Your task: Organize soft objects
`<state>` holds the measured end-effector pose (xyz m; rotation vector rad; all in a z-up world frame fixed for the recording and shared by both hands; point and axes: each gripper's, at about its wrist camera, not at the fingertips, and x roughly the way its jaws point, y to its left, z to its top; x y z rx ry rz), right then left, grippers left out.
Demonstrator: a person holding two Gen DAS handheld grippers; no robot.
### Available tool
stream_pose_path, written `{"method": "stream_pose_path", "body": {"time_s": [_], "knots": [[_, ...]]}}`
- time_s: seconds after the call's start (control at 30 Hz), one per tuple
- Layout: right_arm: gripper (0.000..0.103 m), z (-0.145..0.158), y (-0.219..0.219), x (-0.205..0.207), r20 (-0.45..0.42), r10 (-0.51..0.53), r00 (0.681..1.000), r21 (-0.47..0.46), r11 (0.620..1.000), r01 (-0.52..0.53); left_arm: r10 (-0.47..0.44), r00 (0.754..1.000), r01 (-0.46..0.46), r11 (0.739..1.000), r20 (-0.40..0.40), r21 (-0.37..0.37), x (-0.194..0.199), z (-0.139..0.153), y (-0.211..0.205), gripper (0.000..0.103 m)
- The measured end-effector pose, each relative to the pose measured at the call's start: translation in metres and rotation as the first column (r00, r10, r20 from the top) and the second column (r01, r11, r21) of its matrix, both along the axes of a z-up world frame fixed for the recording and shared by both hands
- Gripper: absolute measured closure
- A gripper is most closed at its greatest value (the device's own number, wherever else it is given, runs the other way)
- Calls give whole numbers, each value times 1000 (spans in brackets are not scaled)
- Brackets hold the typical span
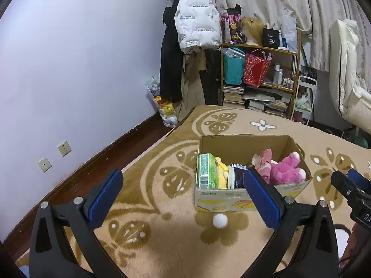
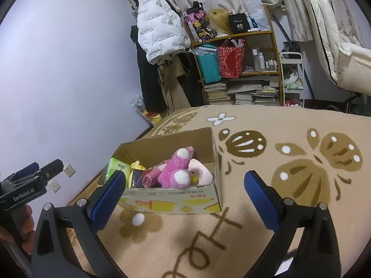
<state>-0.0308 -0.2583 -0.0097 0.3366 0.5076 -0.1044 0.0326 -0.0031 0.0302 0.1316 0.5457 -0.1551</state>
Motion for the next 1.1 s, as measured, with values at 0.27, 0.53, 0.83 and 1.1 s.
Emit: {"method": "stream_pose_path", "body": {"time_s": [0.27,0.53,0.83,1.1], "knots": [[0,8,7,-19,18,-14,1000,-23,1000,15,-4,1000,3,1000,16,25,-25,0,2,0],[0,1,3,-27,-6,-46,999,-31,998,45,-17,1000,17,998,8,69,-30,-6,-6,0],[0,-5,3,-22,-36,-38,999,-41,998,37,-20,1000,22,995,-21,100,-22,-17,-14,0],[0,-12,7,-18,-56,-47,997,-52,998,44,-17,999,21,993,-32,114,-17,-22,-18,0]]}}
